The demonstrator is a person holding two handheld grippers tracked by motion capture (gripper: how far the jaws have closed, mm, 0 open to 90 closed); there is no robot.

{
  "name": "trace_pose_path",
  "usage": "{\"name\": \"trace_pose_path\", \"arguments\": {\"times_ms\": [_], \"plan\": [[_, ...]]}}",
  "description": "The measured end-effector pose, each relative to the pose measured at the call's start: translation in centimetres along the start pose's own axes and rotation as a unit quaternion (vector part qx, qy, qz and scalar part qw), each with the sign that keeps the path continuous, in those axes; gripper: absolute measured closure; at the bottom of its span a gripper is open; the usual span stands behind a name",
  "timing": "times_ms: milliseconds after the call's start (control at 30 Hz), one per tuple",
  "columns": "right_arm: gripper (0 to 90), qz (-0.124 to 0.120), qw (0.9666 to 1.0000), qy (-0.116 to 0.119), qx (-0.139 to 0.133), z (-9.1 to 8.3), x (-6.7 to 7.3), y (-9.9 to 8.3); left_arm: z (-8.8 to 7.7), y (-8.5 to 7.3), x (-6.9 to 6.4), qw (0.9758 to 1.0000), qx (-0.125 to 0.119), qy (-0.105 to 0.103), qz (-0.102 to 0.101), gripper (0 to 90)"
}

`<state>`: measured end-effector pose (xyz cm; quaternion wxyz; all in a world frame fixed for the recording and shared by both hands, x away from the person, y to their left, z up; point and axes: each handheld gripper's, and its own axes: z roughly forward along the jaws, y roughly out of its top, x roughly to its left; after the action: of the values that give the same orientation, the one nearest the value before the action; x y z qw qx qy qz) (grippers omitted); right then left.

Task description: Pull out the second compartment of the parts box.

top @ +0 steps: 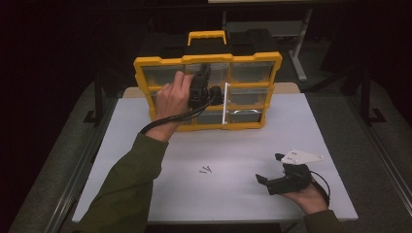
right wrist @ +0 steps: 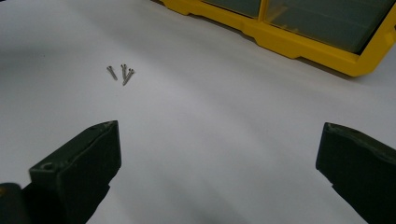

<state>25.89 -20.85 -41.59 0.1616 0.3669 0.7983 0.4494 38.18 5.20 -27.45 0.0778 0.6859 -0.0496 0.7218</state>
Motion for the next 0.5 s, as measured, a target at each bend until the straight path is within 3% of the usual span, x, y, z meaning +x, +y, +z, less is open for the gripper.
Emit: {"name": "trace_pose_path", "arguments": {"times_ms": [500], "plan": [[0.0,0.001,1.0000,0.000,0.001,-0.01,0.03,-0.01,-0.24,-0.06,0.02,1.0000,0.000,-0.001,0.005,79.9]]}}
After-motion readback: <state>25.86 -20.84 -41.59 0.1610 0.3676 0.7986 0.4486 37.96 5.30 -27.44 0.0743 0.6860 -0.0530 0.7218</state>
